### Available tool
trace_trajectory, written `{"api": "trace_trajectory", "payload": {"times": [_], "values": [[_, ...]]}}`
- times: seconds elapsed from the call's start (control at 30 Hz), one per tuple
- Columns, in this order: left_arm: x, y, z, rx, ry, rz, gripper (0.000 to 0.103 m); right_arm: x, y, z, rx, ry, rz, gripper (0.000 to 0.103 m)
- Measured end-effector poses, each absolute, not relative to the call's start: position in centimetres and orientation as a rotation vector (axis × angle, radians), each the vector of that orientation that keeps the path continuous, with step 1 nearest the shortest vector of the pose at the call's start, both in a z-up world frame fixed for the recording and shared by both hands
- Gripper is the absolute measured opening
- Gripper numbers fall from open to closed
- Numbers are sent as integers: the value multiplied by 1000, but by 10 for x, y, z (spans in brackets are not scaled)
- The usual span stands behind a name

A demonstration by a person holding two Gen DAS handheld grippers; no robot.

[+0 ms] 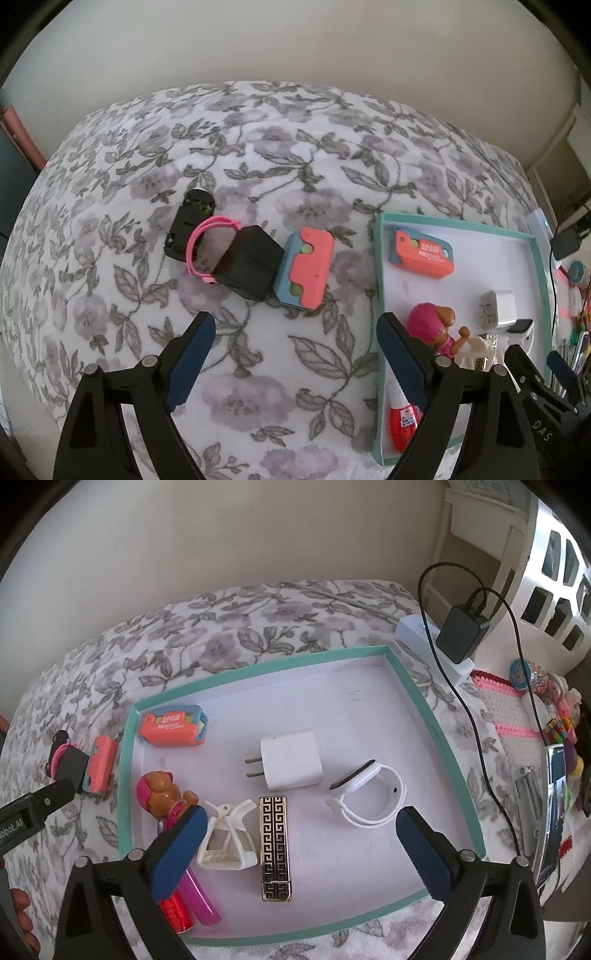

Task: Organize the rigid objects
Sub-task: 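Return both grippers to the pile and close the left gripper on the black watch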

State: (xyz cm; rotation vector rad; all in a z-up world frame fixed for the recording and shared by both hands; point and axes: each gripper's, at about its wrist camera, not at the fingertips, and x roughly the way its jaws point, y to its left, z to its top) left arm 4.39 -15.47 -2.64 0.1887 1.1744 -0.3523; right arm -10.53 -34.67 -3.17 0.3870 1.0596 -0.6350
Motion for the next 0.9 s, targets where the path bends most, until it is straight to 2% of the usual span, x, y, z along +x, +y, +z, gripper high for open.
{"api": "trace_trajectory", "payload": {"times": [0.13,0.4,0.57,0.9], "values": [[51,-147,-24,176,1160,-333,98,-106,-349,-33,406,1057,-642,103],[71,-117,-16,108,1138,-289,98,-97,-336,-30,403,1050,-586,103],[90,-77,-9,34,1093,-223,98,-81,-314,-29,371,1046,-503,103],[121,-7,-18,-65,1111,-99,98,-51,-274,-32,345,1044,-355,103]]}}
